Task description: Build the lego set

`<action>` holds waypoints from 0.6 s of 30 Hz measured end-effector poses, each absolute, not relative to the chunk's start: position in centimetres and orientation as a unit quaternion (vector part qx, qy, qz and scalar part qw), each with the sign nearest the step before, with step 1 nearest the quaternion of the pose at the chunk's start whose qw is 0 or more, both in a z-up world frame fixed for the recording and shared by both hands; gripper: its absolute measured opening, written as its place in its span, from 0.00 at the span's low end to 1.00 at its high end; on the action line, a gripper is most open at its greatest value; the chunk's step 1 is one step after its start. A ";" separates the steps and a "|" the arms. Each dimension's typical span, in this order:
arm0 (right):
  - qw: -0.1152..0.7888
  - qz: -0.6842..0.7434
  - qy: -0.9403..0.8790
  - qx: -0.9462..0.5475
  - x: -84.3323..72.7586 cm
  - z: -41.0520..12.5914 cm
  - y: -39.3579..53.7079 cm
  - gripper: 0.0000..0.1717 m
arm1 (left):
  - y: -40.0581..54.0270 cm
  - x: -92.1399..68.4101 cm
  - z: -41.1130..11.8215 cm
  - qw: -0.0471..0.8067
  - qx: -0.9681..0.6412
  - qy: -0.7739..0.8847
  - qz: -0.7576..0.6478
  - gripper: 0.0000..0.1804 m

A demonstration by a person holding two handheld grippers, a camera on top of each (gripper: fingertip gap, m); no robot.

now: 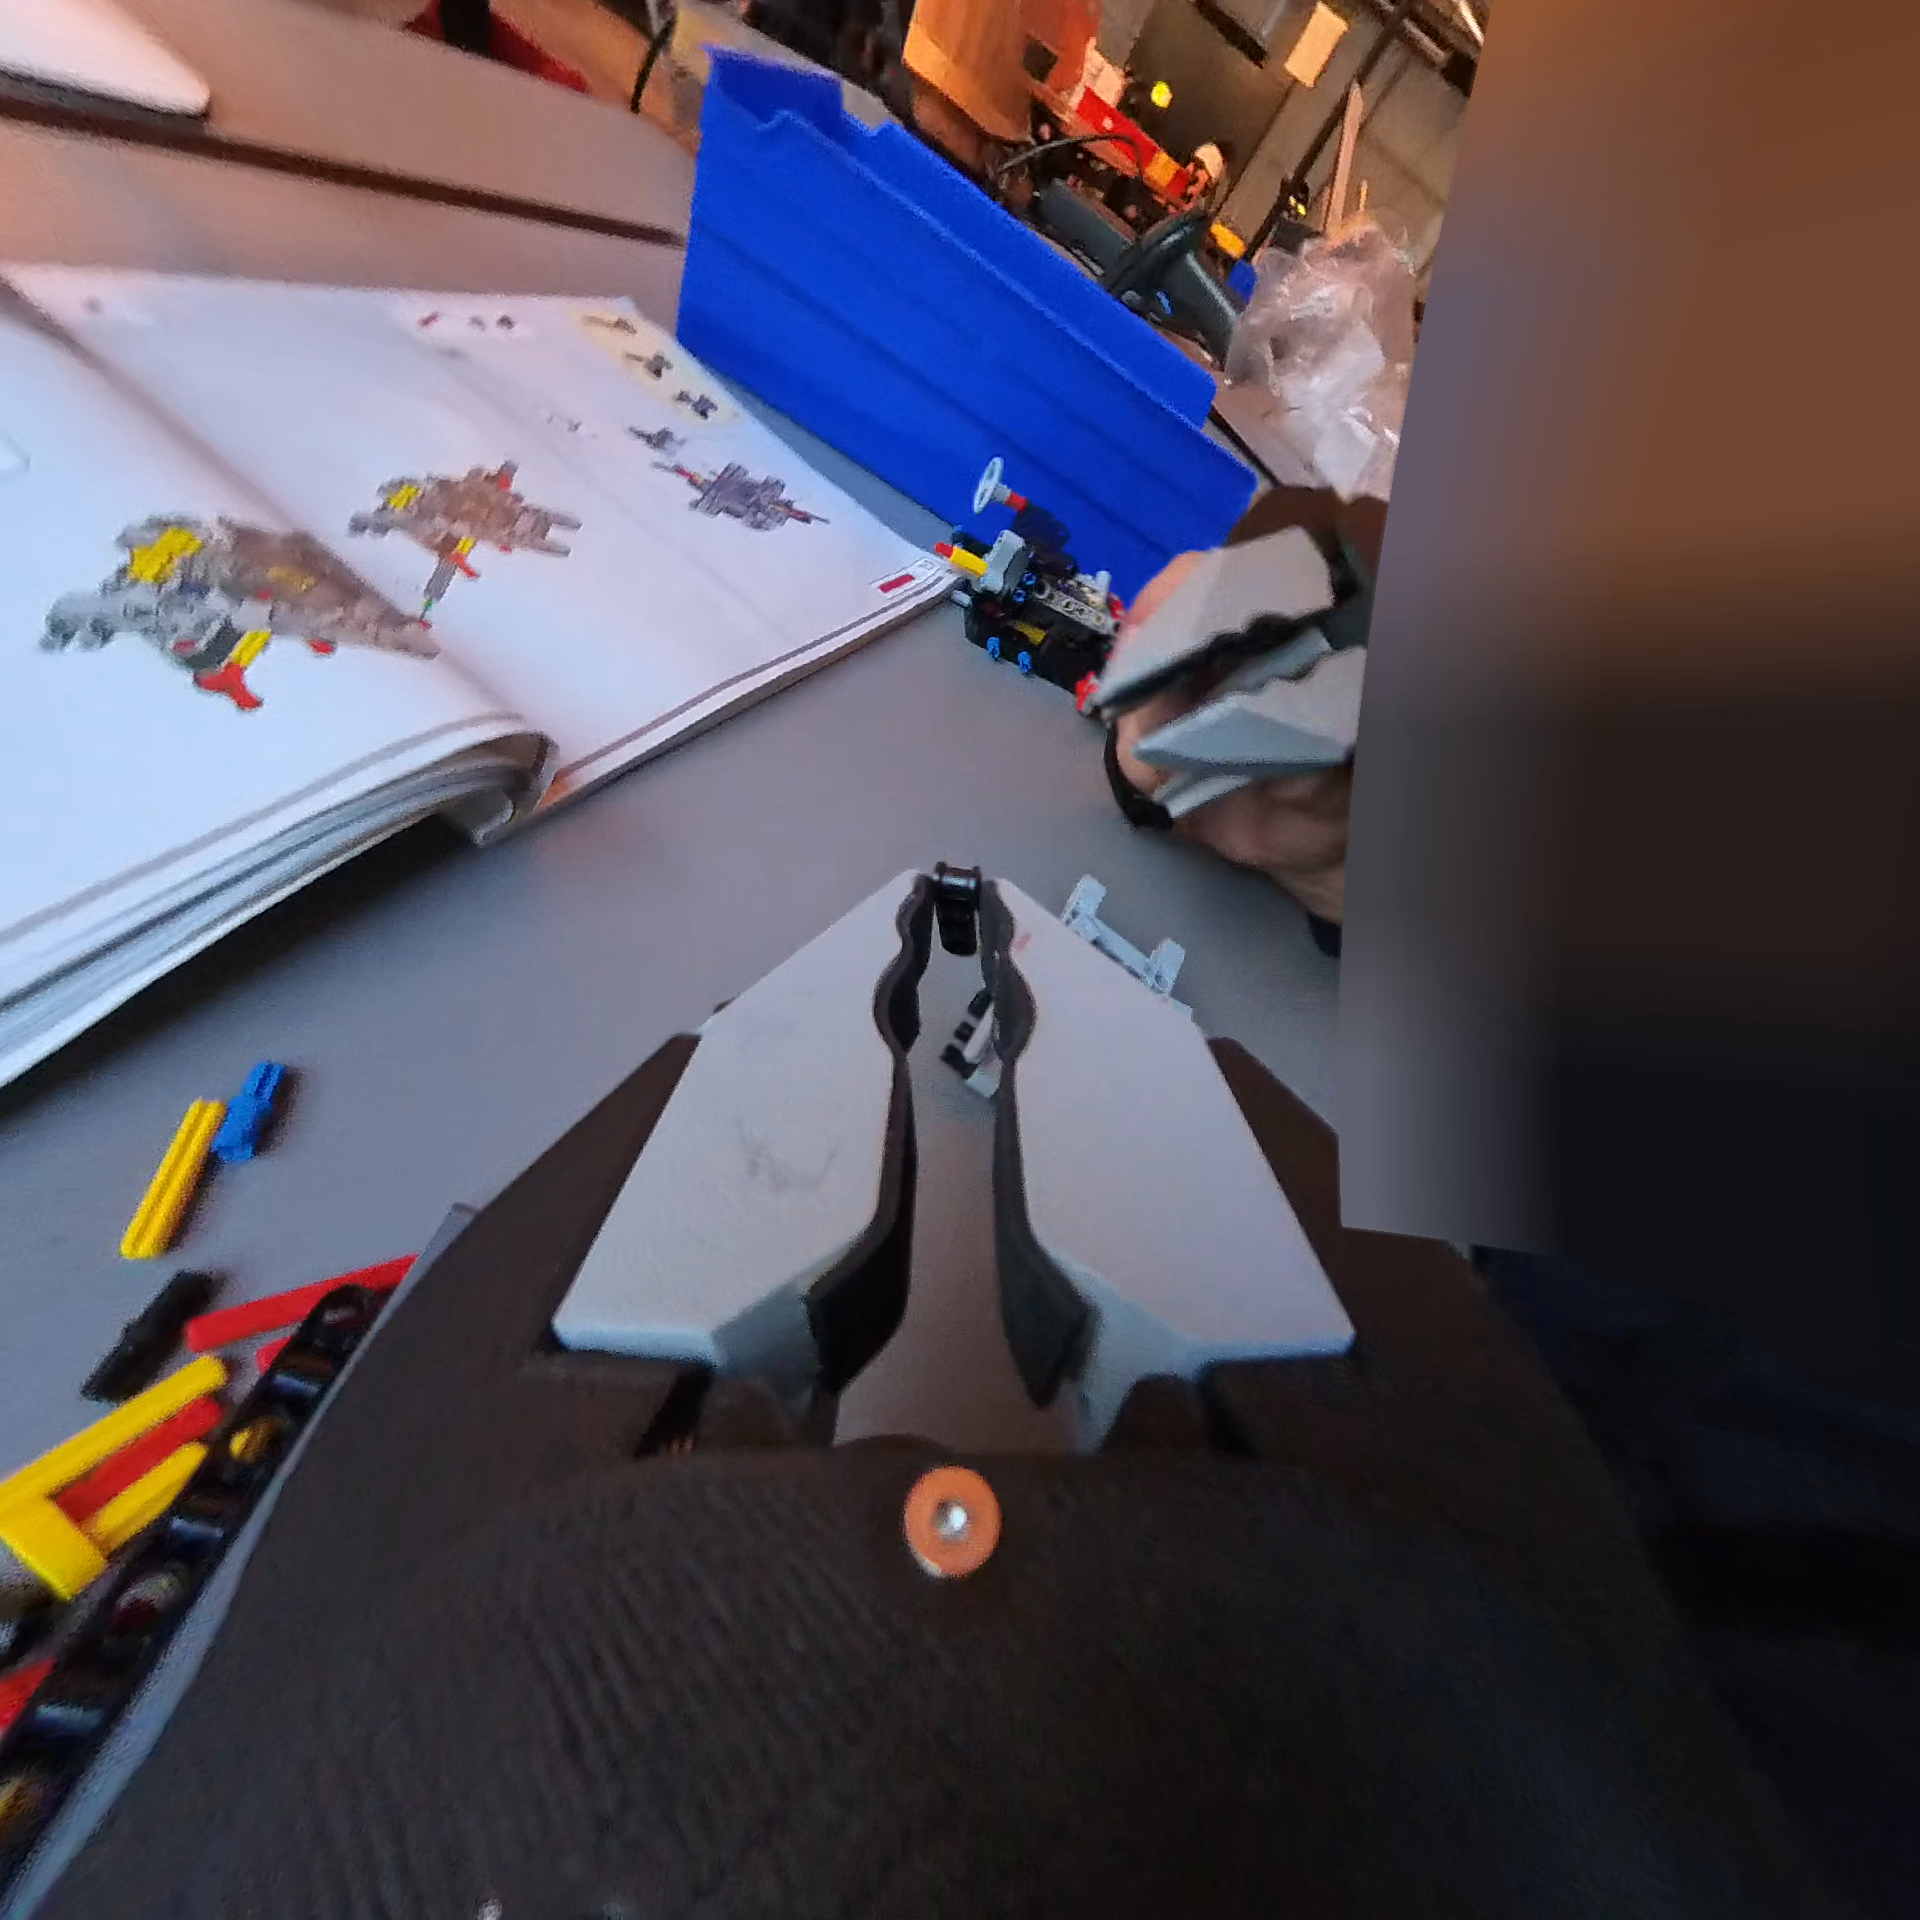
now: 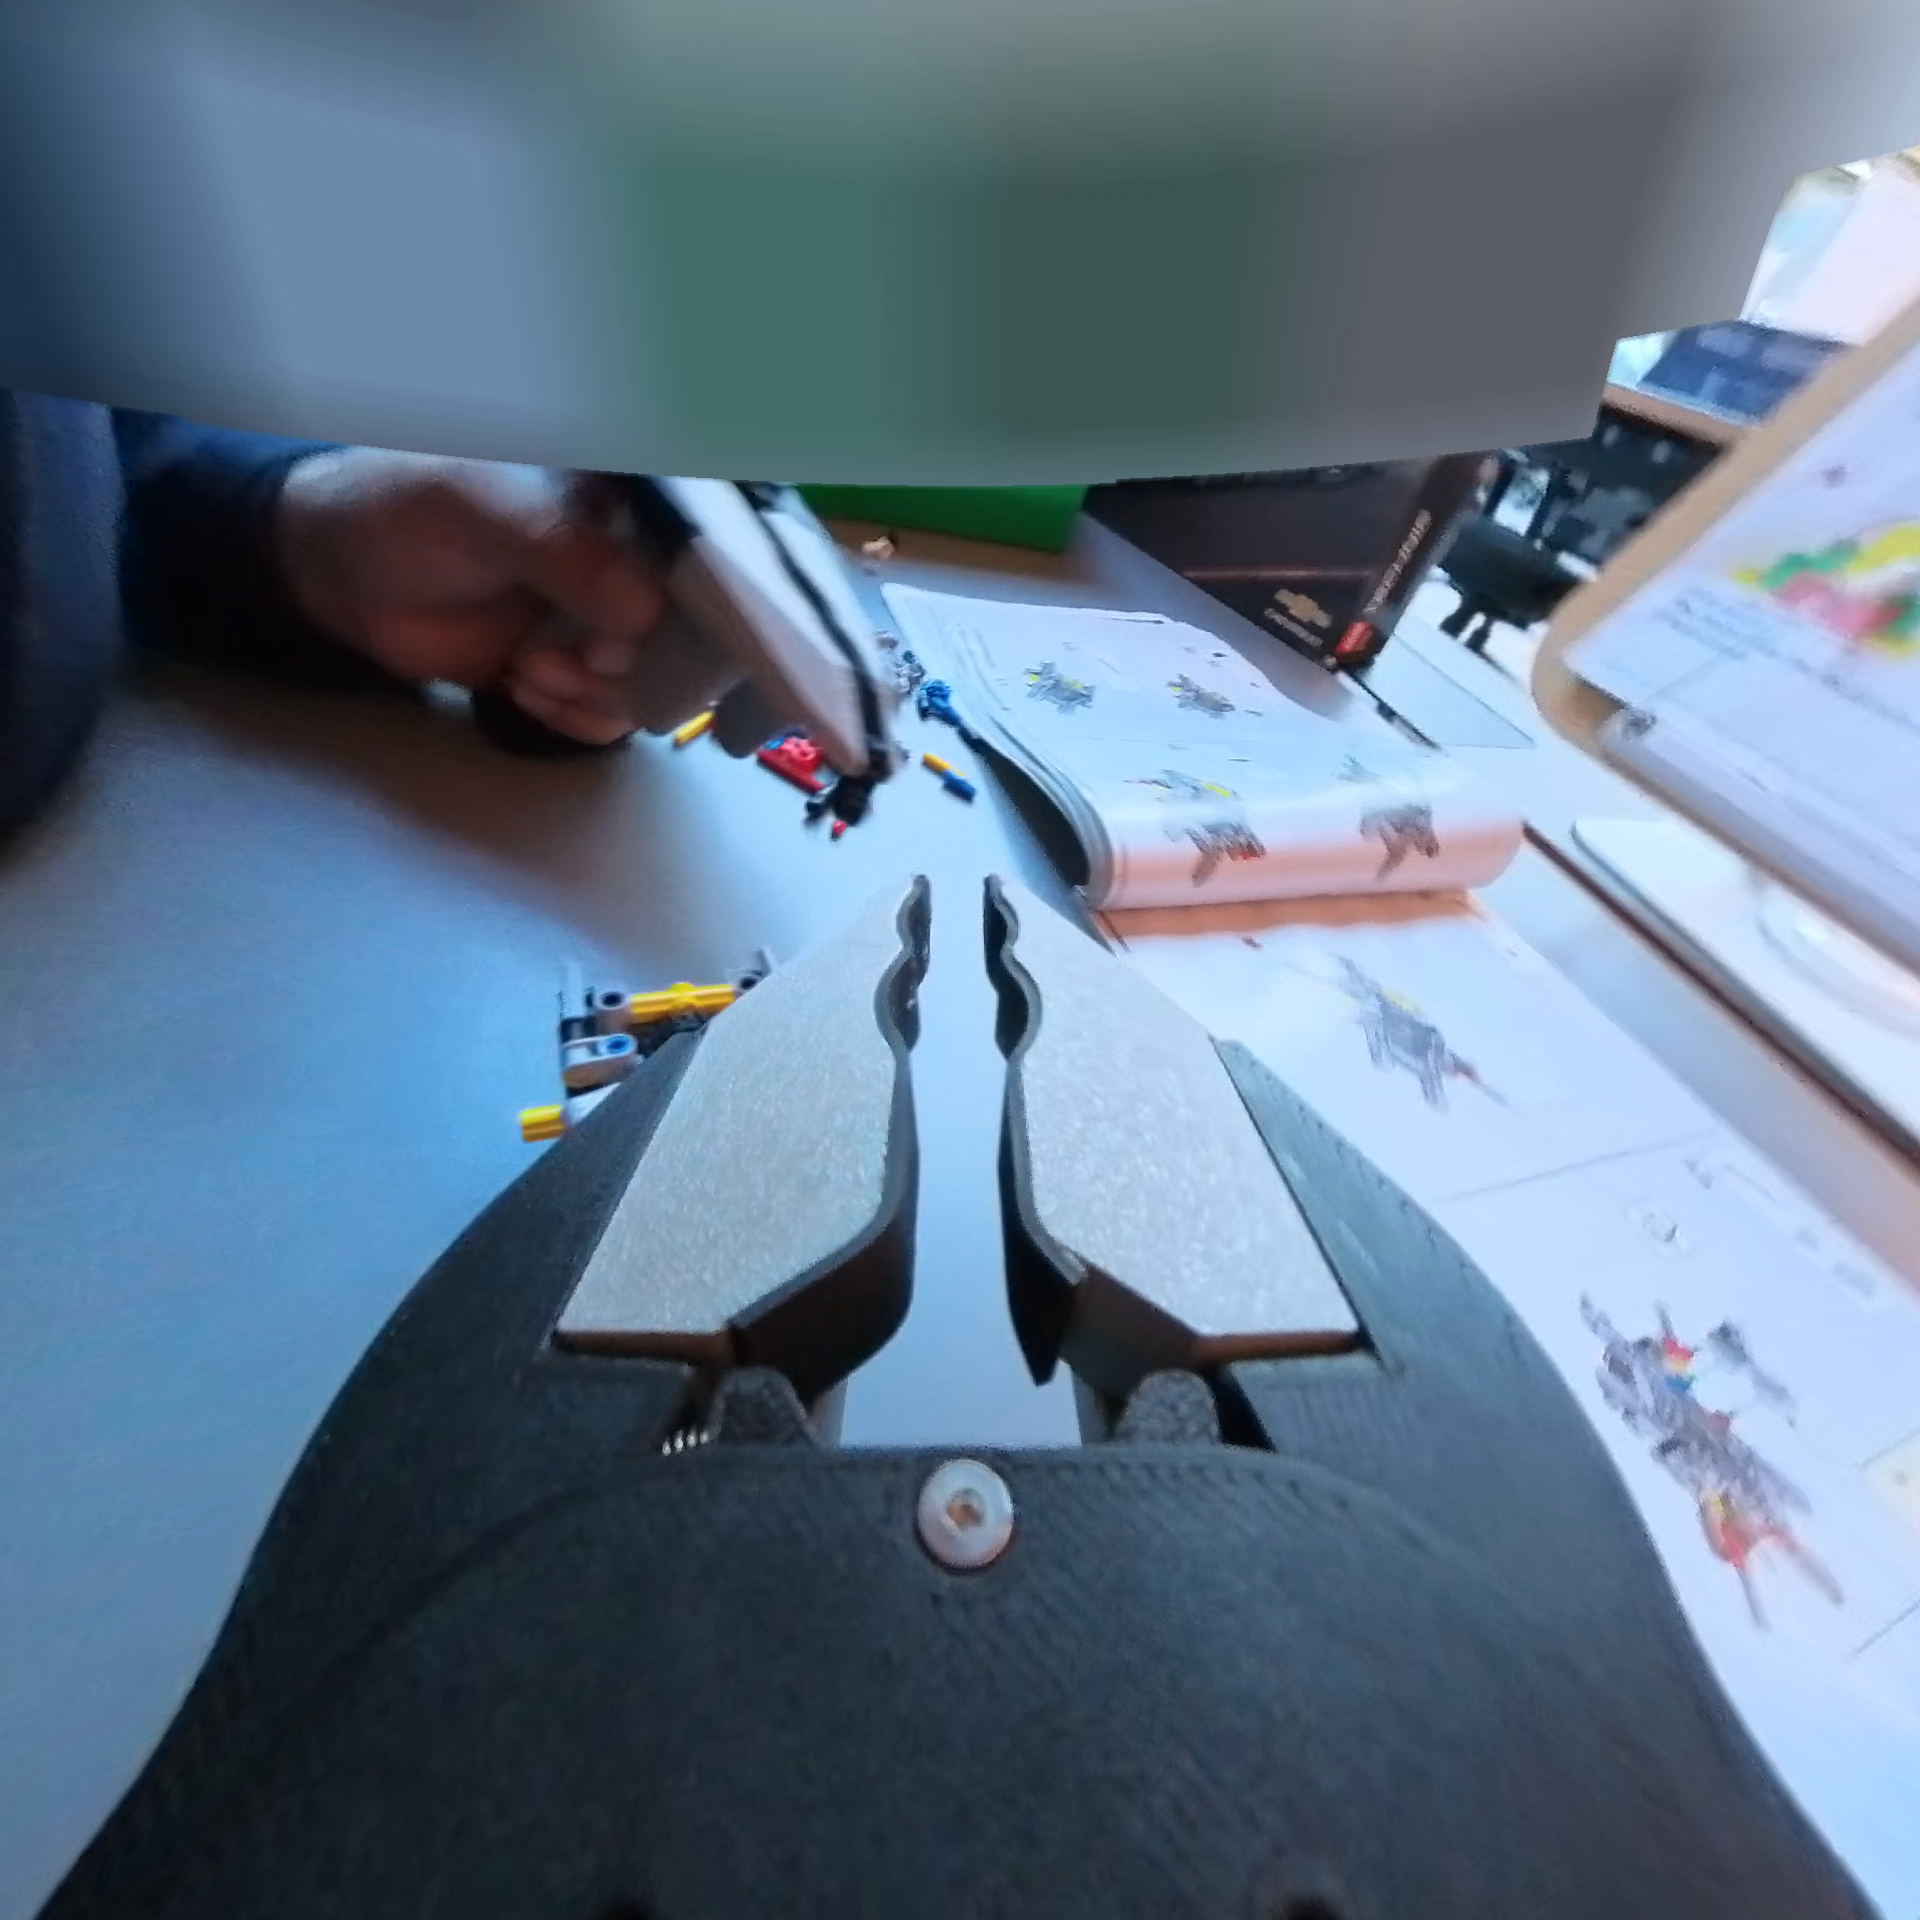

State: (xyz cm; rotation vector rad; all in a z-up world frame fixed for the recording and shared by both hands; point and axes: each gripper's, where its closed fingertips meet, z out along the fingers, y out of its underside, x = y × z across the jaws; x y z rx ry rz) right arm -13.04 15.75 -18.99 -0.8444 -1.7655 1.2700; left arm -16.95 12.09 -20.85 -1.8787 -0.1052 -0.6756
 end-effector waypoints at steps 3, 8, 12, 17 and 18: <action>0.425 0.460 -0.721 -0.297 -13.1 -19.0 14.0 0.04 | 12.1 -16.6 -21.0 0.511 -0.770 -0.098 -0.370 0.03; 0.464 0.398 -0.745 -0.267 -13.6 -19.0 11.3 0.04 | 12.0 -15.3 -20.5 0.476 -0.718 -0.147 -0.487 0.03; 0.496 0.330 -0.761 -0.256 -14.0 -20.0 10.9 0.06 | 11.8 -14.9 -20.0 0.471 -0.693 -0.161 -0.522 0.03; 0.502 0.317 -0.761 -0.260 -14.3 -20.2 10.6 0.08 | 11.6 -15.2 -18.8 0.488 -0.654 -0.168 -0.553 0.03; 0.504 0.321 -0.758 -0.260 -14.3 -20.1 10.6 0.08 | 11.6 -15.2 -18.8 0.487 -0.652 -0.169 -0.556 0.03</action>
